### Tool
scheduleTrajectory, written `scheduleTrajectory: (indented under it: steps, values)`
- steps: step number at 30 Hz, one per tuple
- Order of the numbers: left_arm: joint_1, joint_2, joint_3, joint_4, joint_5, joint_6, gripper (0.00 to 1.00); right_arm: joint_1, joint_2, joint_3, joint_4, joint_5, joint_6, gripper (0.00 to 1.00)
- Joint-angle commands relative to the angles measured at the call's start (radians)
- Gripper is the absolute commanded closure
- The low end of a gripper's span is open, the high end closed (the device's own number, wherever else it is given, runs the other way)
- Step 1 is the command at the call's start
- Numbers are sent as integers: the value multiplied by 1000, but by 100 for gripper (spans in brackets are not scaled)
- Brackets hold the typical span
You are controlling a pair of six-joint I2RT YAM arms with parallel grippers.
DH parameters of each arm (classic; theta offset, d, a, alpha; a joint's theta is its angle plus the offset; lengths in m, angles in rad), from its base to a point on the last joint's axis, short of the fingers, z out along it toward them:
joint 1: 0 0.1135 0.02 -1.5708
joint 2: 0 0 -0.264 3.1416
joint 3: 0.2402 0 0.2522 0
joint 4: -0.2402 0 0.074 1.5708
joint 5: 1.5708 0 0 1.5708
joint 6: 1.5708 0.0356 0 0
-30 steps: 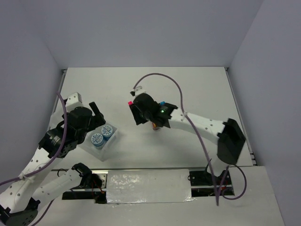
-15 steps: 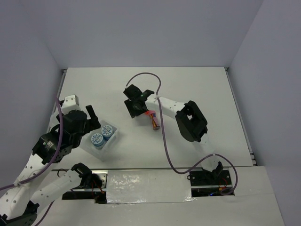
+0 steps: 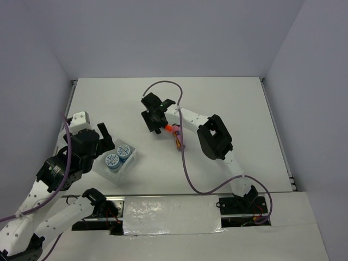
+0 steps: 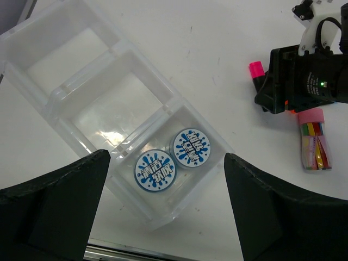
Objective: Sort the stationery into containers
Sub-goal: Pick up the pen from the center of the board.
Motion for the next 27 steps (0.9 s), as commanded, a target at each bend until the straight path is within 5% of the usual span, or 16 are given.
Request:
scheduleTrajectory:
  steps: [1,9,13,14,17,23,27]
  values:
    - [-1,-4,-4,31,-20,26,1,2,49,66,-48,15,-9,42]
    - [-1,-4,-9,40,-11,31,1,2,101,98,-60,-11,-4,48]
    - [-1,-5,-9,45,-2,28,1,12,90,64,-42,-39,5,76]
    - [-1,-5,-9,54,15,24,1,18,83,54,-37,-36,7,100]
    - [-2,-2,-27,100,114,8,1,51,3,-32,27,-46,-1,100]
    - [-1,28,-16,247,346,-46,1,106,-432,-418,332,-41,39,100]
    - [-1,27,-15,324,409,-94,1,163,-616,-526,365,53,50,100]
